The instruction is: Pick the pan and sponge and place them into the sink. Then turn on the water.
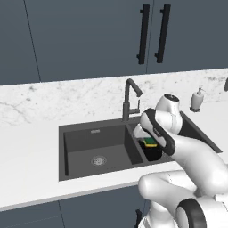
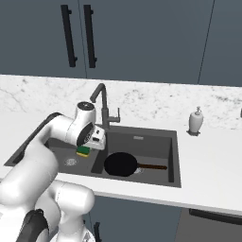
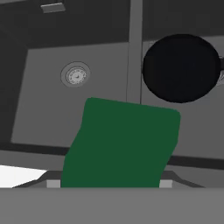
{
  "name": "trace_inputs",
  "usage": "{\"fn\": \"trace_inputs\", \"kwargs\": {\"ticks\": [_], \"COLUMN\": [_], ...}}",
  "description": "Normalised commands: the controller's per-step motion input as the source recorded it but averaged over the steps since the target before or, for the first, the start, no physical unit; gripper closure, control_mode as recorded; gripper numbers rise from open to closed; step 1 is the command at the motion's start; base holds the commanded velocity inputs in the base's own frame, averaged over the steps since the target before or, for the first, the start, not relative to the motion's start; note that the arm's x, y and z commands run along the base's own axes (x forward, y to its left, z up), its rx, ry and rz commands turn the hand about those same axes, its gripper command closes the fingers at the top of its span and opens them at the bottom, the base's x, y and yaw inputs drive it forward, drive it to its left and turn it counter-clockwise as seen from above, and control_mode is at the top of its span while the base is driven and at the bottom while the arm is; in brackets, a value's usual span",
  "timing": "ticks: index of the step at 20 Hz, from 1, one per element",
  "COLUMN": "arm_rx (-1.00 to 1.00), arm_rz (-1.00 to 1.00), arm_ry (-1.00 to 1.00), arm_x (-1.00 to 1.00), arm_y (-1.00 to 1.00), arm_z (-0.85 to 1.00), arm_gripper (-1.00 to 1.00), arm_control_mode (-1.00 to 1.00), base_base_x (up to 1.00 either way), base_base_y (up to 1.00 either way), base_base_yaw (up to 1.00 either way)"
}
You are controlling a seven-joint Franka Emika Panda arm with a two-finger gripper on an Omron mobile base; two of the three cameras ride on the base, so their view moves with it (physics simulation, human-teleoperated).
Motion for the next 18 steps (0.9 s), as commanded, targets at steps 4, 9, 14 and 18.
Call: {"fn": "trace_inputs", "kwargs": {"ticks": [4, 9, 14, 18], "arm_rx": [0.0, -0.03, -0.09, -0.07], "arm_rz": [0.05, 0.19, 0.33, 0.39], "arm_ry": [0.0, 0.0, 0.0, 0.0], "arm_x": [0.0, 0.0, 0.09, 0.17], "arm_y": [-0.98, -0.87, -0.71, -0.58], "arm_z": [0.02, 0.02, 0.0, 0.0], "arm_gripper": [1.0, 1.0, 1.0, 1.0], "arm_control_mode": [-1.0, -1.0, -1.0, -1.0], "base_base_x": [0.0, 0.0, 0.0, 0.0], "base_base_y": [0.0, 0.0, 0.0, 0.0], "base_base_yaw": [0.0, 0.0, 0.0, 0.0]}}
